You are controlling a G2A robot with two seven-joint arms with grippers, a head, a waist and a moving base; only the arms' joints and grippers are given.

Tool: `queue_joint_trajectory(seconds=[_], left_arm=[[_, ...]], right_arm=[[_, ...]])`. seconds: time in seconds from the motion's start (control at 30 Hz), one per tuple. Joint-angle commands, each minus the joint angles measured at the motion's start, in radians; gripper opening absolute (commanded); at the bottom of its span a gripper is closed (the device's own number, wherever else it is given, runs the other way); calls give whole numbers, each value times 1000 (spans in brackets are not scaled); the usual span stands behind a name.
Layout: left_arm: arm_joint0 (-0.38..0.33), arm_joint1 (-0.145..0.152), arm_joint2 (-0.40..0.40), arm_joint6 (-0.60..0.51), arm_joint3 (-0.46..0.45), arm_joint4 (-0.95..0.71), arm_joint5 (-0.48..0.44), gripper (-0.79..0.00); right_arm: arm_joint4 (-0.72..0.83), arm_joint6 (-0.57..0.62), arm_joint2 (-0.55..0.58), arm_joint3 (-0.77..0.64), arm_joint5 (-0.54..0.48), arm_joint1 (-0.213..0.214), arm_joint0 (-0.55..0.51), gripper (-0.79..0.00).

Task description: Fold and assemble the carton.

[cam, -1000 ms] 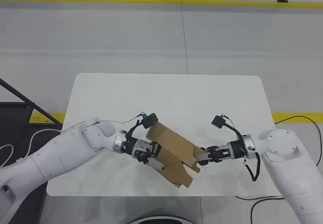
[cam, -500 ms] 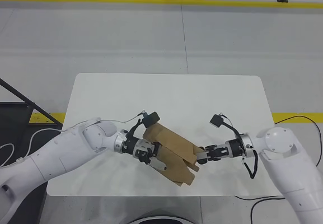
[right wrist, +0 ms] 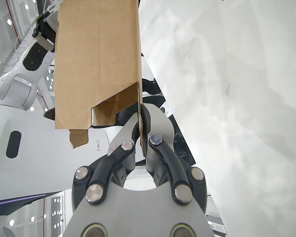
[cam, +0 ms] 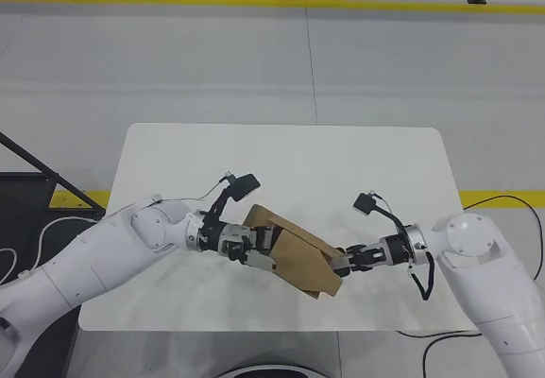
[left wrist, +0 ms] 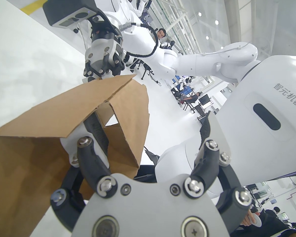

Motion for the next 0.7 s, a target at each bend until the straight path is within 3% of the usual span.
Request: queue_joint_trajectory(seconds=[0.0,0.37,0.67], left_arm=[[8,1,-10,0,-4,7,0,0],[4,-2,-6,0,-5,28,0,0],[-73,-3,99,-20,12,37,20,0]], right_arm=[[-2,0,-3,-1,1,0,2,-785],[-24,5,-21,-8,19,4,11,-785],[-37,2,-28,-15,28,8,16,-785]])
